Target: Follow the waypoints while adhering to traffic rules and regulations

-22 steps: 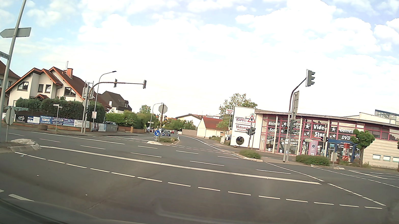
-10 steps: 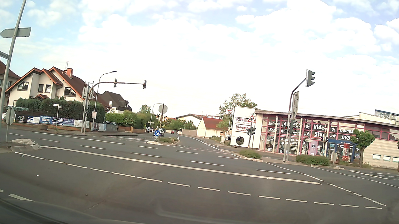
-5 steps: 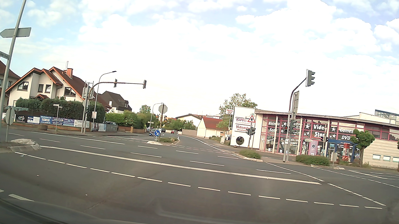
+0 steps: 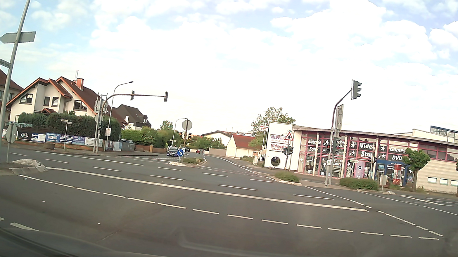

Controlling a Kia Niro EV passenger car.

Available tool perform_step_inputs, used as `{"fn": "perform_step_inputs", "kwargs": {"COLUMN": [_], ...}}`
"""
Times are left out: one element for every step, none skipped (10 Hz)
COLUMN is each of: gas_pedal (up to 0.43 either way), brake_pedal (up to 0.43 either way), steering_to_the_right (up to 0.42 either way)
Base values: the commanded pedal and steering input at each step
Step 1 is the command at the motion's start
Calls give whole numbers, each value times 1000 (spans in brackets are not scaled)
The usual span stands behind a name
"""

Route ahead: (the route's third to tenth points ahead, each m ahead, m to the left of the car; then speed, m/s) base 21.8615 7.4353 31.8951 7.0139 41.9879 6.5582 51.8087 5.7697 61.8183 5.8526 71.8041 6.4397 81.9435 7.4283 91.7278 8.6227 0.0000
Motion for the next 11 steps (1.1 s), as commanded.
{"fn": "perform_step_inputs", "kwargs": {"gas_pedal": [0, 0, 0, 0, 0, 0, 0, 0, 0, 0, 0], "brake_pedal": [268, 268, 268, 268, 268, 268, 268, 268, 268, 268, 268], "steering_to_the_right": [0, 0, 0, 0, 0, 0, 0, 0, 0, 0, 0]}}
